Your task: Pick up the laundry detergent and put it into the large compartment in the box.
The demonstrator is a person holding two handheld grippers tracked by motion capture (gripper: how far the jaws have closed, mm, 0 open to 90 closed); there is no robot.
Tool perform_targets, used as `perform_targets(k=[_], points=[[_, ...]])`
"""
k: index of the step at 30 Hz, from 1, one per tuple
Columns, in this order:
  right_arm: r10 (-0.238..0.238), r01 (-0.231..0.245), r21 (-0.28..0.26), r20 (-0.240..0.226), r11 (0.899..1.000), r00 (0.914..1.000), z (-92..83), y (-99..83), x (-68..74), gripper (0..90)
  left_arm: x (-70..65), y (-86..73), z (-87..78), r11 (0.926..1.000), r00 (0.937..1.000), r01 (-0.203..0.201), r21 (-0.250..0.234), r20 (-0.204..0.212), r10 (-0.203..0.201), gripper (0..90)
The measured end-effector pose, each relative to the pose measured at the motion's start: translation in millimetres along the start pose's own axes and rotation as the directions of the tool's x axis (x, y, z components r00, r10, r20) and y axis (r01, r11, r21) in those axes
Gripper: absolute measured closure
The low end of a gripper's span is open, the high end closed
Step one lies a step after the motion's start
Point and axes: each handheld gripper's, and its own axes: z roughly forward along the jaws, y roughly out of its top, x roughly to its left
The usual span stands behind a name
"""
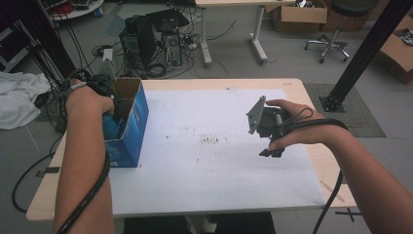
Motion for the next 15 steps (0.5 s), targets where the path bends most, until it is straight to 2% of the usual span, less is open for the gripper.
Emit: perform_targets(k=[15], points=[[0.003,-0.003,-0.002,-0.007,1.0,1.0,4.4,-1.6,-1.8,15.8,-4.2,6.7,18.5,0.9997,0.9998,-0.02,0.011,-0.001,0.02,37.9]])
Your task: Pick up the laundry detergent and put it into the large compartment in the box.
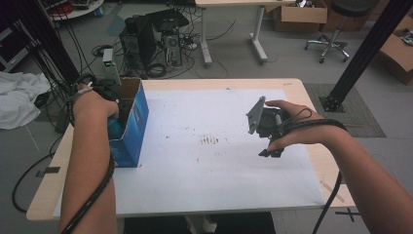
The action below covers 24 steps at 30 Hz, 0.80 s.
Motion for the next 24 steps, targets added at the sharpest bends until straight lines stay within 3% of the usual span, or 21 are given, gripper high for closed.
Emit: perform_targets(k=[6,14,18,24], points=[[0.004,-0.004,0.001,-0.003,1.0,1.0,1.6,-0.8,-0.3,15.8,2.1,0.8,11.3,1.0,1.0,-0.001,-0.002,0.001,0.001,37.8],[0.003,-0.003,-0.002,-0.006,1.0,1.0,2.7,-0.1,-0.4,15.8,3.2,-0.3,11.2,0.9998,0.9998,0.021,0.002,0.003,-0.021,37.7],[0.008,-0.008,-0.001,-0.003,1.0,1.0,1.8,-0.3,0.1,15.8,1.8,-0.4,11.9,0.9997,0.9998,0.016,0.017,-0.008,-0.016,37.6],[0.004,-0.004,0.001,-0.002,1.0,1.0,1.2,-1.2,0.6,15.8,2.3,0.0,11.4,0.9999,0.9999,0.016,0.003,0.0,-0.016,37.5]])
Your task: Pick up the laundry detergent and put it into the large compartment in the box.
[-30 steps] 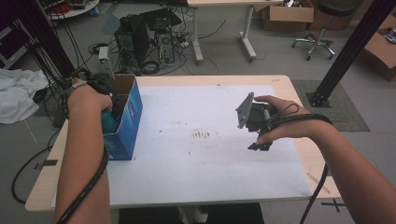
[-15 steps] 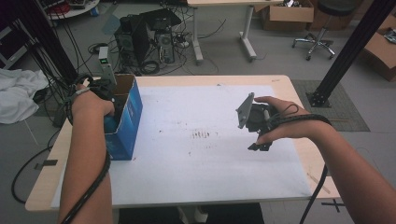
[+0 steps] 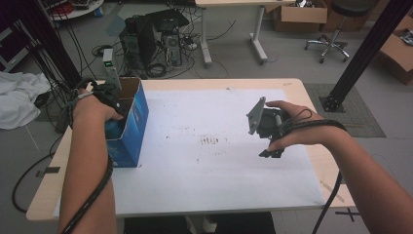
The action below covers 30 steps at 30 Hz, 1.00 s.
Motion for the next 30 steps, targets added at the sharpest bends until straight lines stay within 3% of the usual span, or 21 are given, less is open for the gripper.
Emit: perform_targets(k=[11,30], points=[[-0.002,0.002,-0.001,0.001,1.0,1.0,-0.7,1.5,0.0,15.8,-1.8,-1.3,-1.3,0.9994,0.9996,-0.022,-0.026,0.017,0.022,30.4],[-0.009,0.009,-0.008,0.006,1.0,0.9999,-1.2,2.8,0.5,15.8,-7.2,-7.2,-20.1,0.9985,0.9996,-0.021,-0.05,-0.02,0.02,28.5]])
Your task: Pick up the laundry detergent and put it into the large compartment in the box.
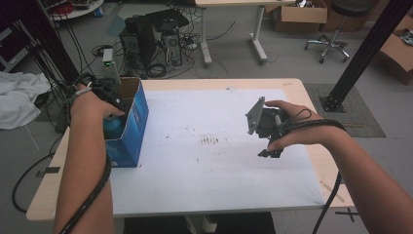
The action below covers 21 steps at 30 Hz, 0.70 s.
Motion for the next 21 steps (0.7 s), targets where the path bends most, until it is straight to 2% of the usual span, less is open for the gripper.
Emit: perform_targets(k=[10,21], points=[[0.004,-0.004,0.001,0.006,1.0,1.0,-3.7,0.5,1.8,15.8,-4.9,-2.7,-21.8,0.9994,0.9997,-0.003,-0.034,-0.026,0.002,24.7],[-0.003,0.003,0.007,0.01,1.0,0.9999,-7.8,2.1,2.1,15.8,-5.4,-6.7,-38.1,0.9985,0.9997,-0.003,-0.055,-0.024,0.001,20.4]])
